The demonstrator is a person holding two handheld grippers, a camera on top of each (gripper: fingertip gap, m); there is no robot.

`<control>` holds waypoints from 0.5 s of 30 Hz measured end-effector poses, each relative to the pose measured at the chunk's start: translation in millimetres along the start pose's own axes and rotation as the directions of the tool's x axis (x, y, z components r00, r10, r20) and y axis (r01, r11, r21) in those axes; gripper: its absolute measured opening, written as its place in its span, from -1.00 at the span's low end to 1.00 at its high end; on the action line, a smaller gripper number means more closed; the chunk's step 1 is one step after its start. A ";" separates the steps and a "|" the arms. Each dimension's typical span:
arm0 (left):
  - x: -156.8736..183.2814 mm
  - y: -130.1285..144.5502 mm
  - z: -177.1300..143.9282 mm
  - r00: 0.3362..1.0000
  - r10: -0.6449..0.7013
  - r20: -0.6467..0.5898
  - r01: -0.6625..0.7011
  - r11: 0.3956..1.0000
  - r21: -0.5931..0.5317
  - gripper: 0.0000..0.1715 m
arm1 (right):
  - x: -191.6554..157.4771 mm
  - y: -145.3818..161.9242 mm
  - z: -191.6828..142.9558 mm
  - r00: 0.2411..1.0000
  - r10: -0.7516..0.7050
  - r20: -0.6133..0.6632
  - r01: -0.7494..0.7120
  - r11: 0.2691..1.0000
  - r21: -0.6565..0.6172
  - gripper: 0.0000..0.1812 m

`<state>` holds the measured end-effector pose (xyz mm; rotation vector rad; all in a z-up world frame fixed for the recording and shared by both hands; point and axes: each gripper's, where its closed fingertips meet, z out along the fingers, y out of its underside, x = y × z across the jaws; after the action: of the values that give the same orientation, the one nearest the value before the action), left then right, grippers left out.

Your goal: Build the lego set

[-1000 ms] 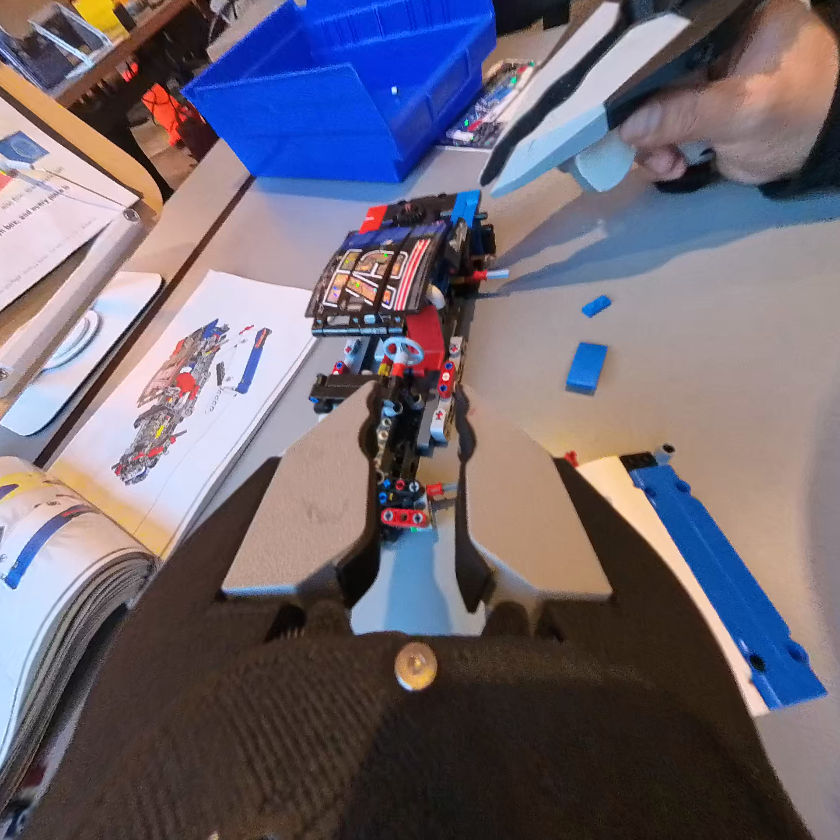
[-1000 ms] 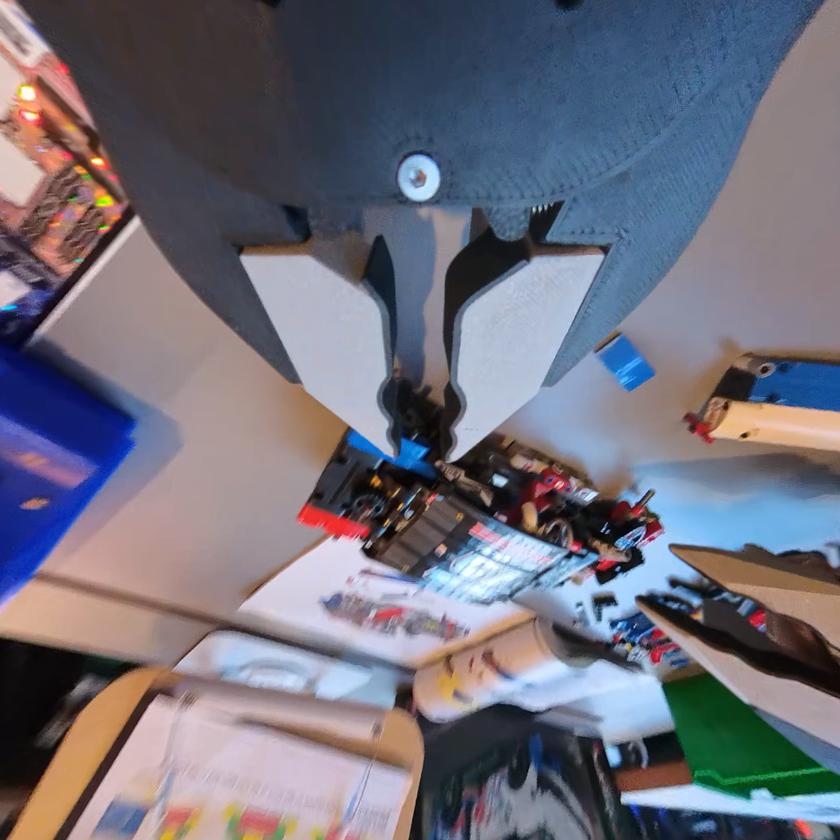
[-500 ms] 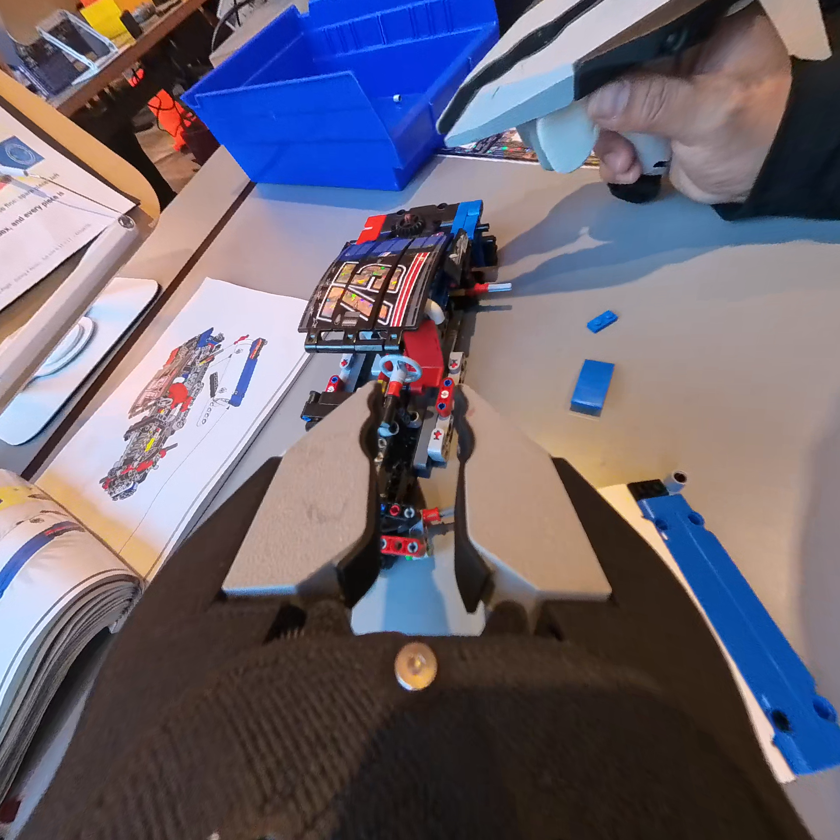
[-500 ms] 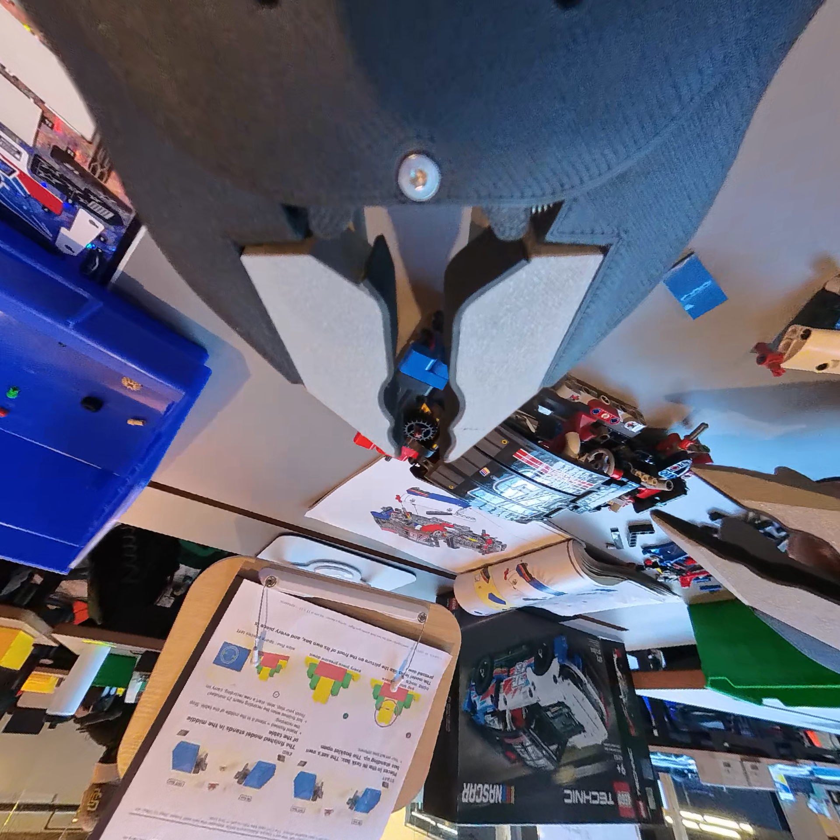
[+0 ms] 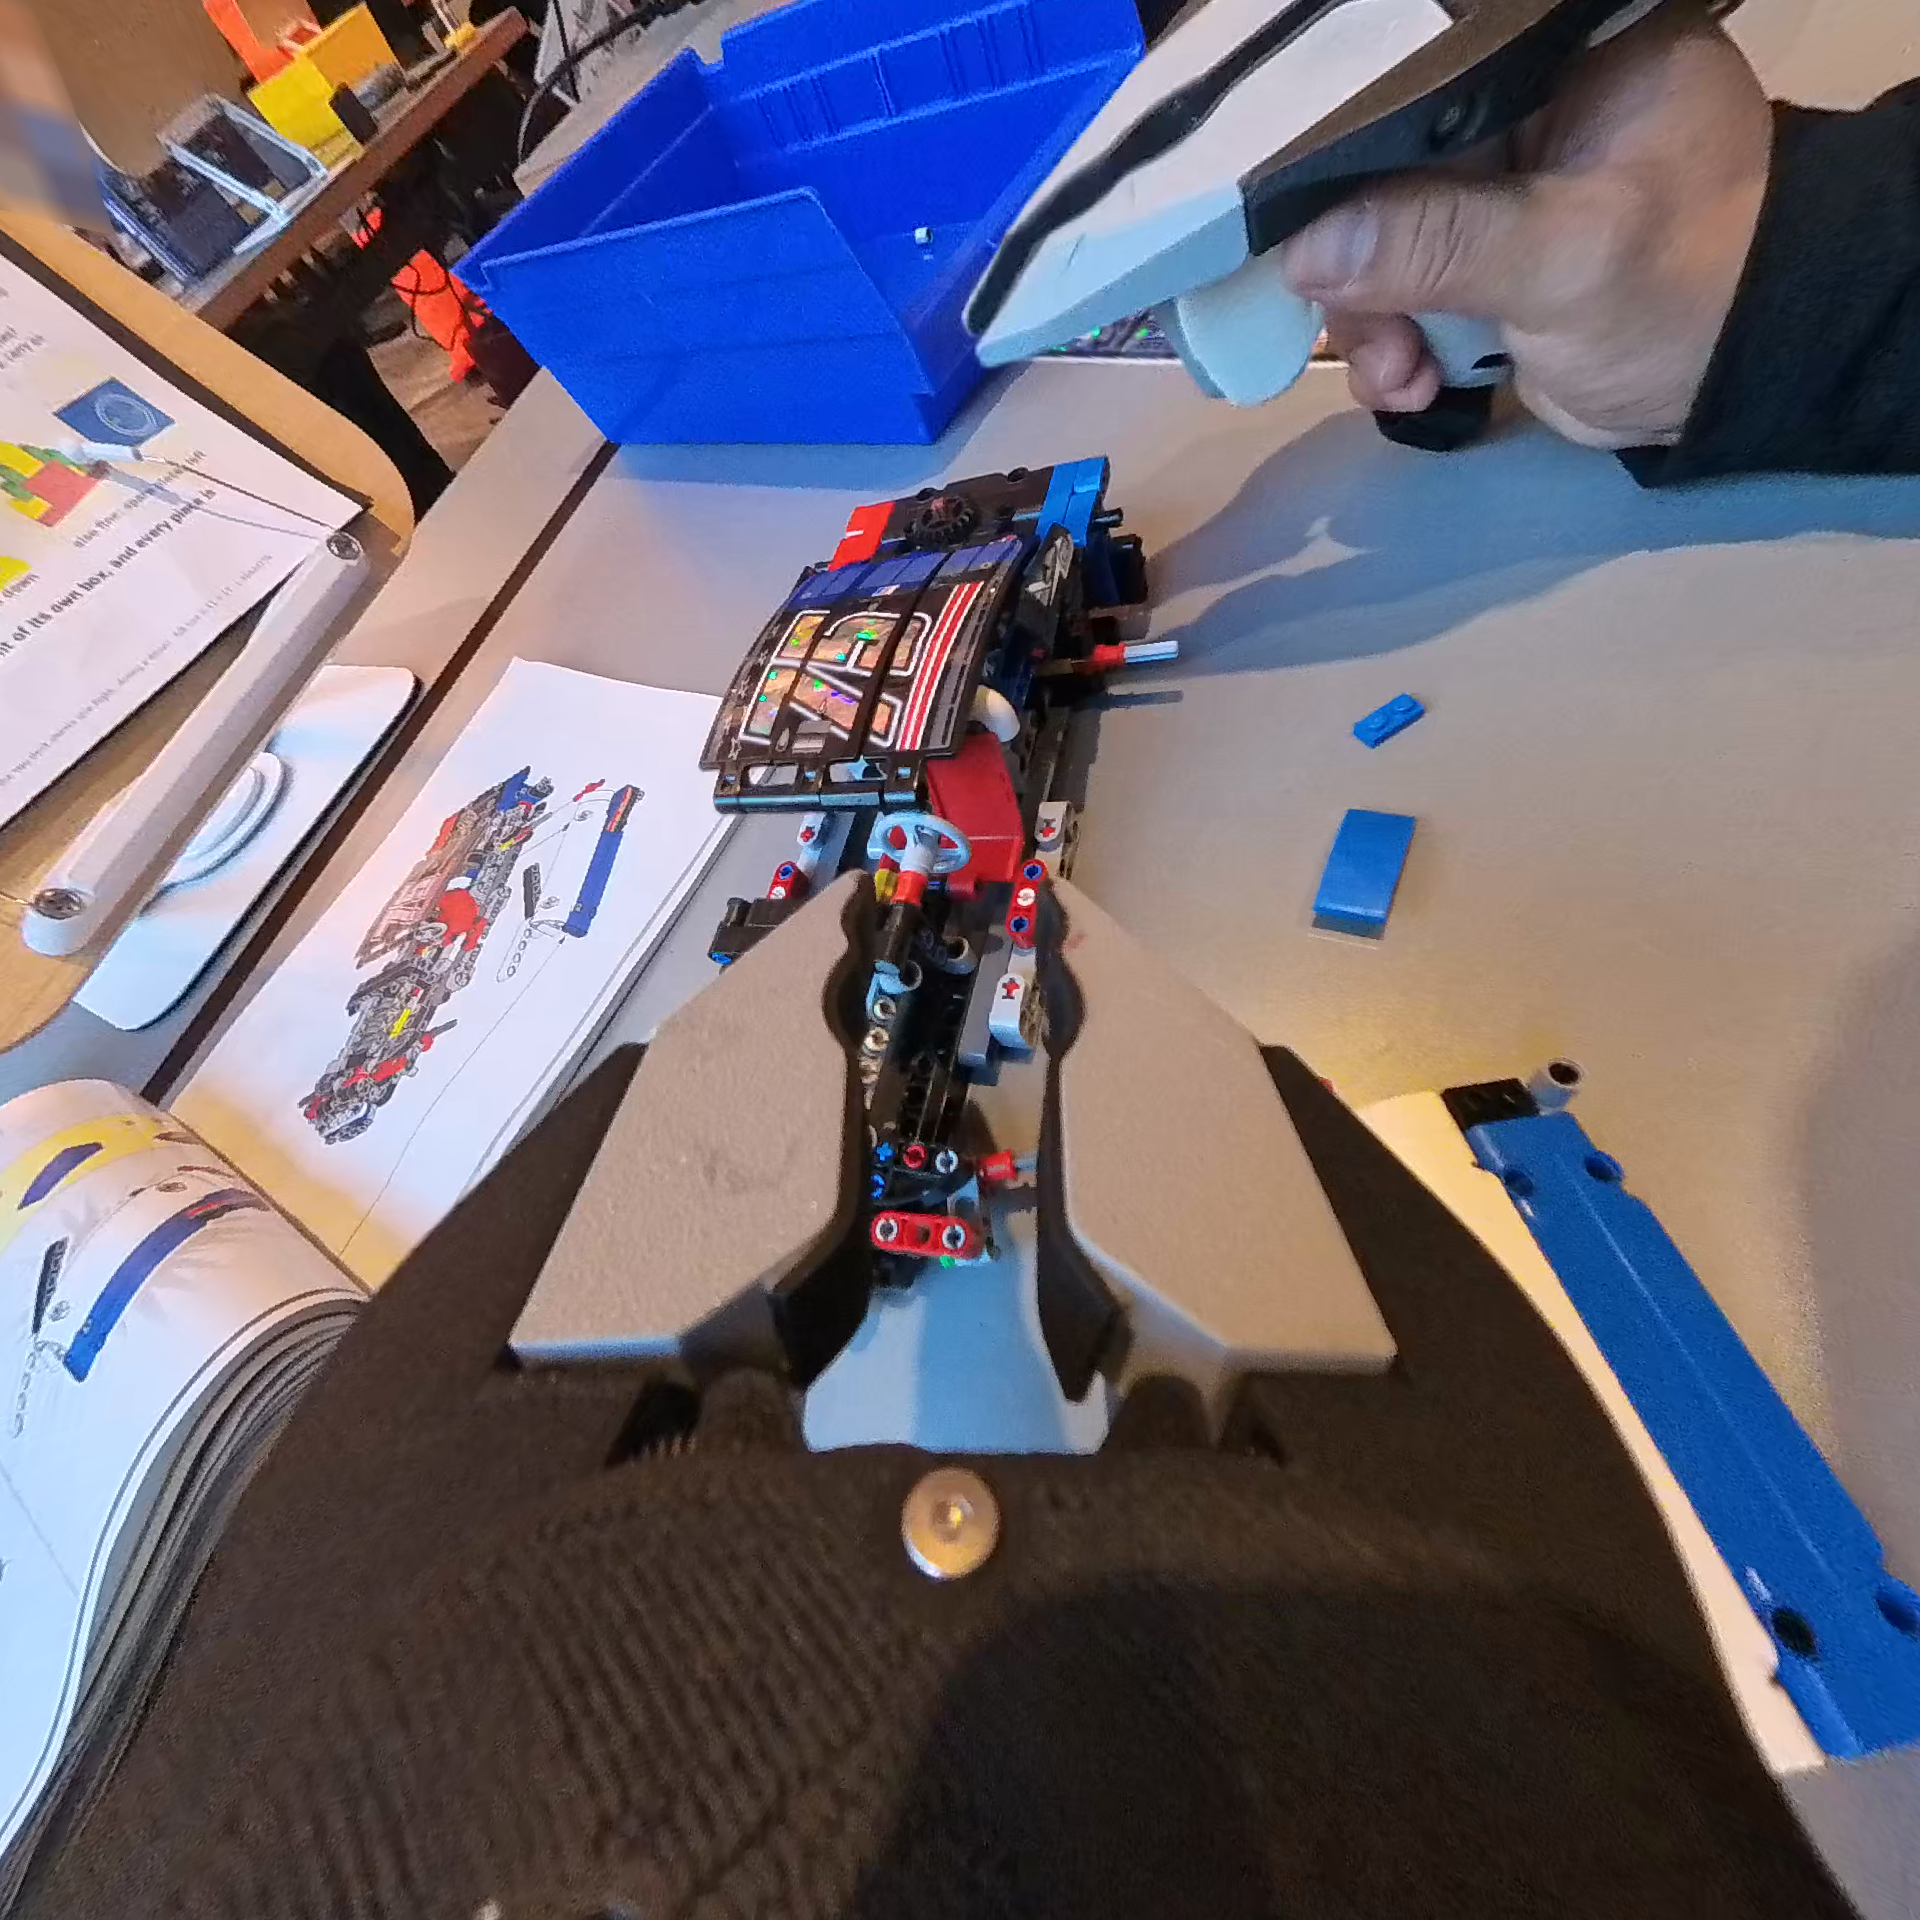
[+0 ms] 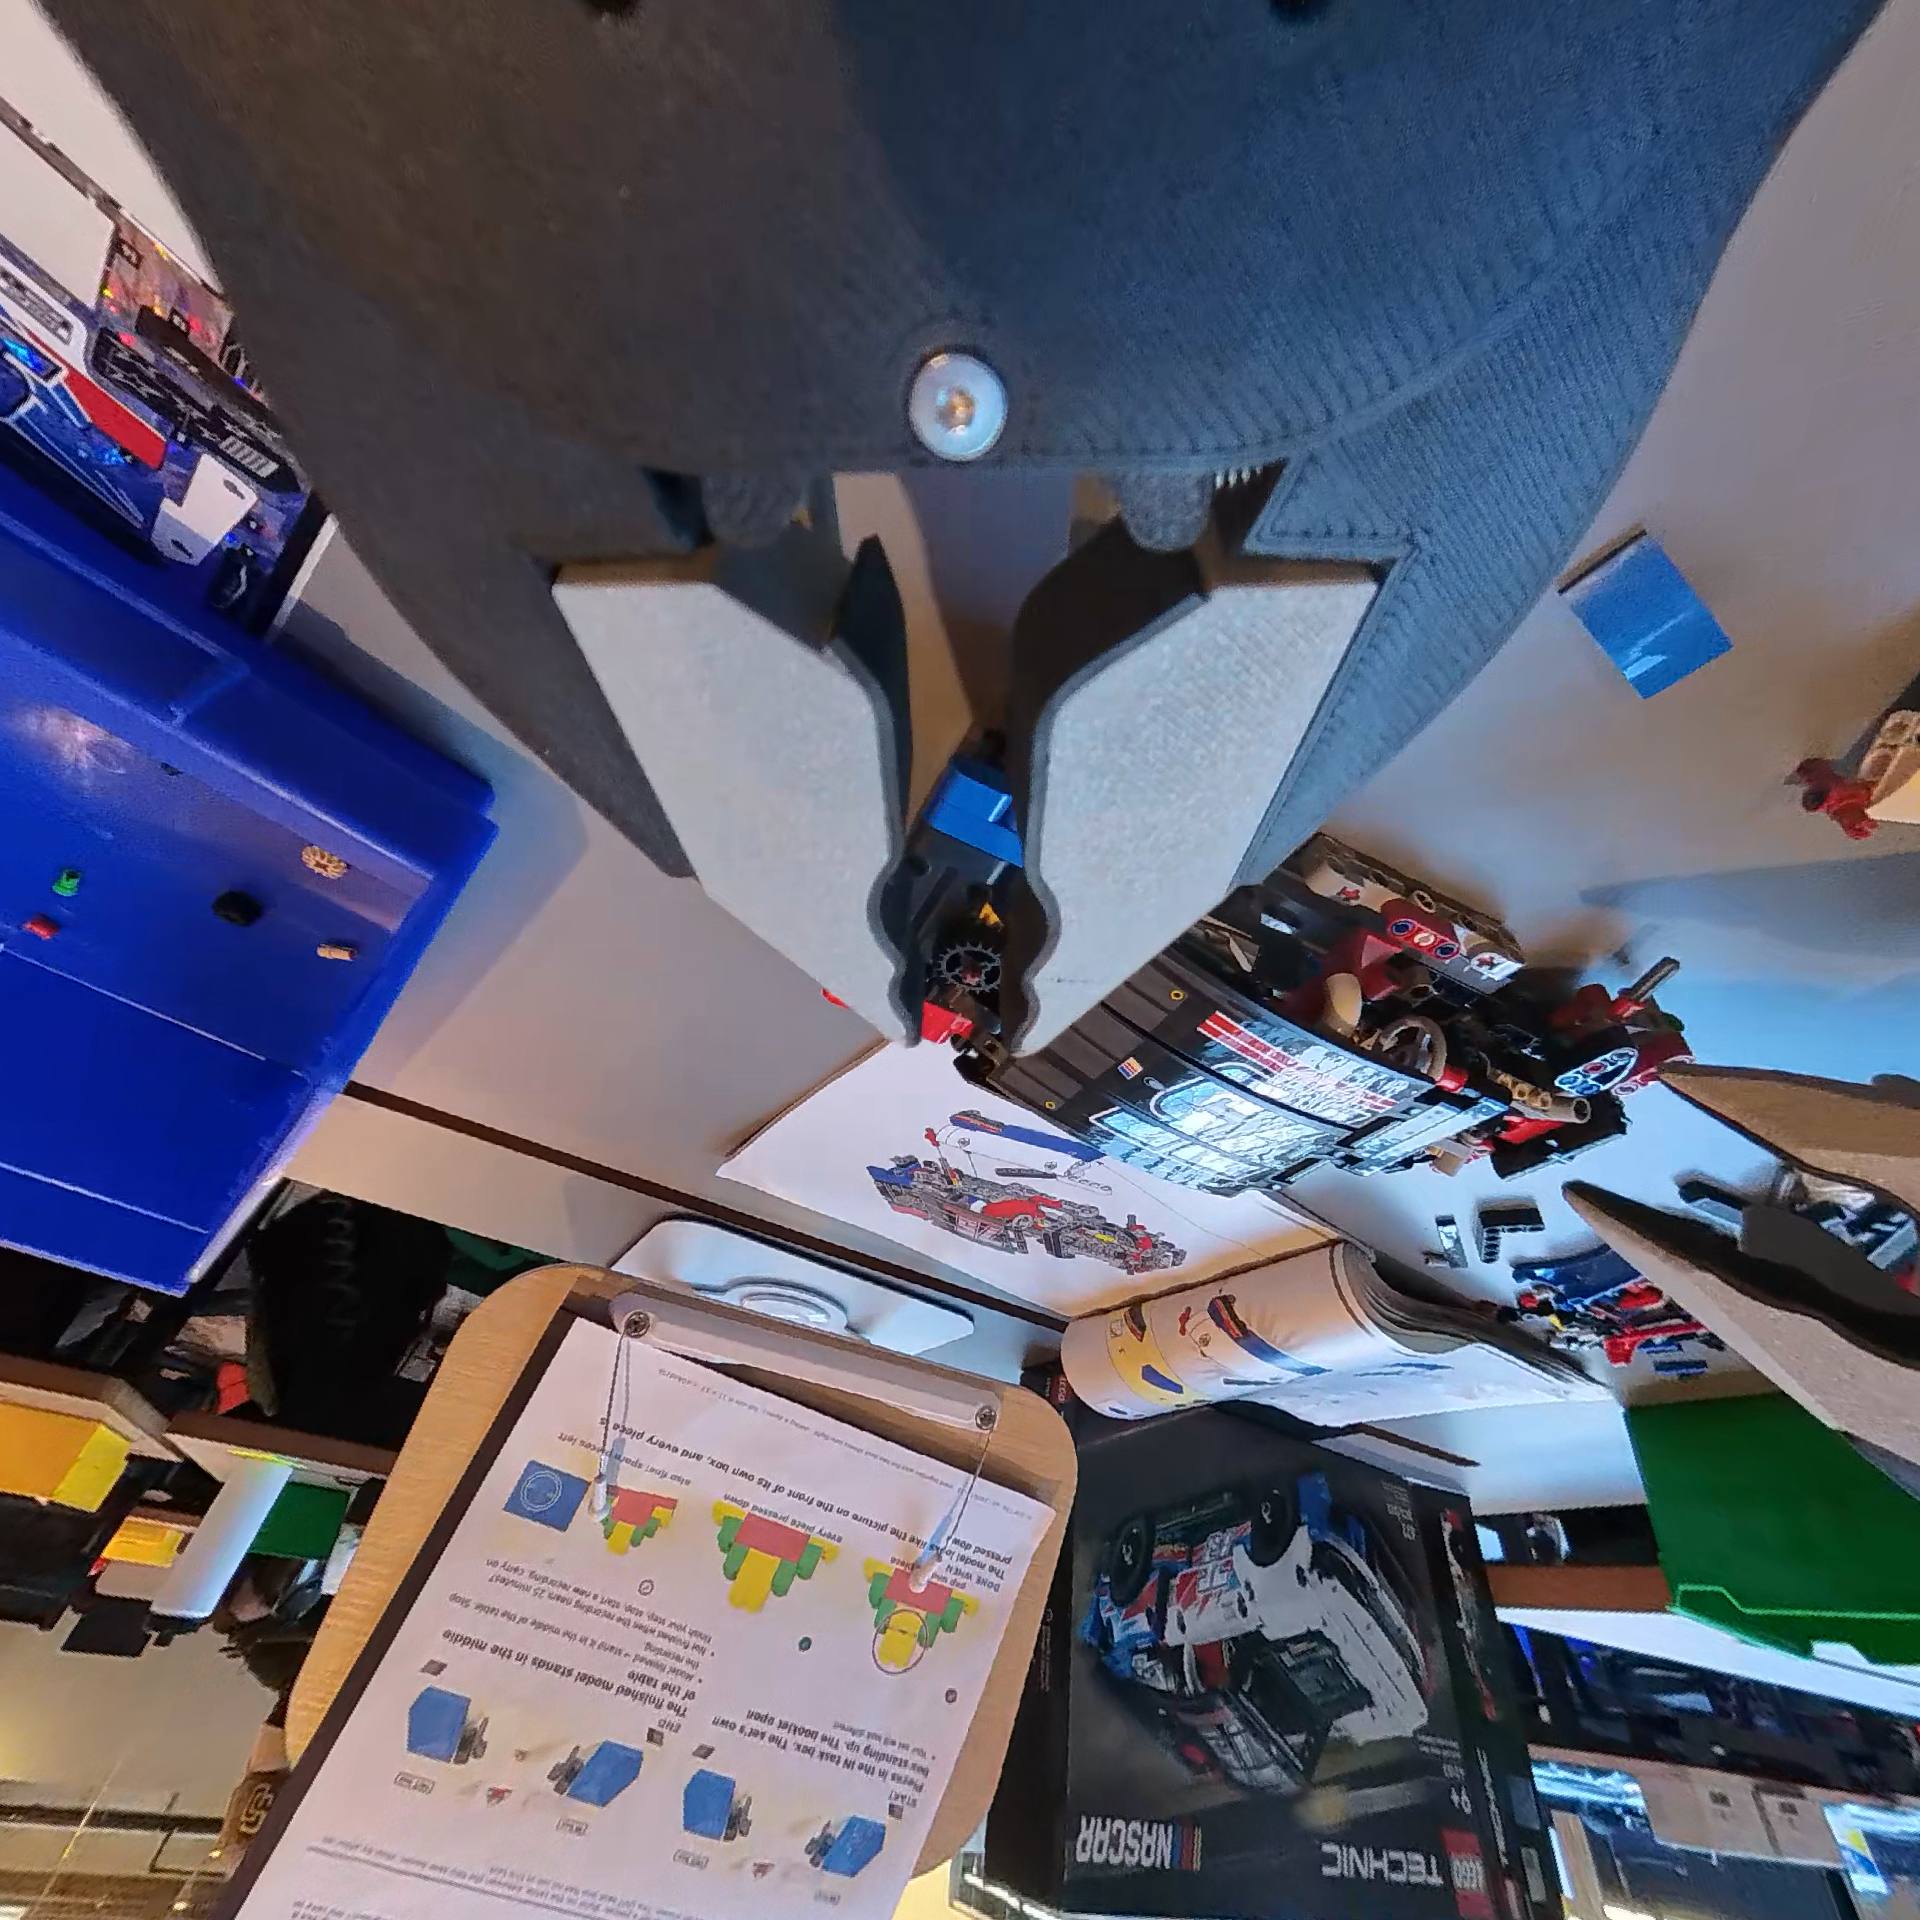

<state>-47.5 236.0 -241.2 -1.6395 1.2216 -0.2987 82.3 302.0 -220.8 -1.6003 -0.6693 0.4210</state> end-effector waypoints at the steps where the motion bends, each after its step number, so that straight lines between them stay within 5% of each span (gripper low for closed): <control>1: 0.1 1.2 0.1 1.000 -0.008 -0.003 0.008 1.000 -0.004 -0.69 | 0.8 -0.5 -0.7 1.000 0.009 0.000 -0.009 1.000 0.004 -0.88; 15: 19.0 12.6 6.4 0.998 -0.018 -0.060 0.016 0.999 -0.032 -0.69 | 6.7 -0.1 -2.0 0.999 0.035 -0.016 -0.034 0.999 0.010 -0.89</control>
<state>-41.5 224.6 -261.1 -1.6792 1.2642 -0.3432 88.6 304.7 -219.7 -1.6064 -0.6277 0.4359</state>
